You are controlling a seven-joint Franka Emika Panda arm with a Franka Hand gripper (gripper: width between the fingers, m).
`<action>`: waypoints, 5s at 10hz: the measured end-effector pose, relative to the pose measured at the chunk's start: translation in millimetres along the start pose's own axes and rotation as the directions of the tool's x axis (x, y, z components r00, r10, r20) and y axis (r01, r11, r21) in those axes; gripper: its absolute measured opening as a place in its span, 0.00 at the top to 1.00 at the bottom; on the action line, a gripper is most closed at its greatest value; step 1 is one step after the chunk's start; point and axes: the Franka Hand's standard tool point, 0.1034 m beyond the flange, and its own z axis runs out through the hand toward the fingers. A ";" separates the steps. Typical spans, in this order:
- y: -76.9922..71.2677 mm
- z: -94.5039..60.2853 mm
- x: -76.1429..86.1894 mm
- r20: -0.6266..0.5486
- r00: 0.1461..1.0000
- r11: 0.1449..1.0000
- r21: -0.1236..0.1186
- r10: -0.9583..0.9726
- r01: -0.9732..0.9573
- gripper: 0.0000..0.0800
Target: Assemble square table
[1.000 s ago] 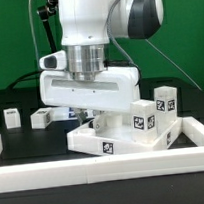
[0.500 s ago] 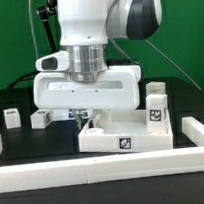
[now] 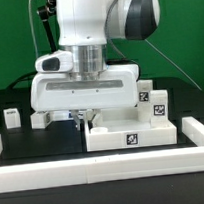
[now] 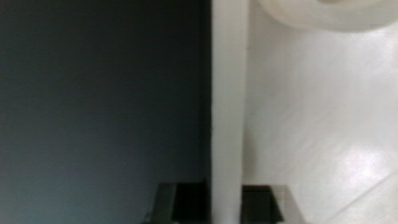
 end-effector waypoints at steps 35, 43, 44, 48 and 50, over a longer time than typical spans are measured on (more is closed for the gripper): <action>-99.3 -24.7 158.4 0.160 0.108 0.105 -0.030 -0.981 0.994 0.82; -27.4 -113.8 105.5 0.167 0.128 0.121 -0.055 -0.978 0.991 0.19; -14.5 -117.4 94.3 0.163 0.131 0.124 -0.054 -0.978 0.991 0.19; -2.2 -107.1 75.9 0.147 0.206 0.197 -0.069 -0.968 0.978 0.19; 0.0 -105.3 74.4 0.135 0.345 0.336 -0.086 -0.929 0.938 0.19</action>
Offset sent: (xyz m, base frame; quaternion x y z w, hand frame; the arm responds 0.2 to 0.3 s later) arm 0.0187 0.0167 -0.0029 0.0045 0.0006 -0.2455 0.9694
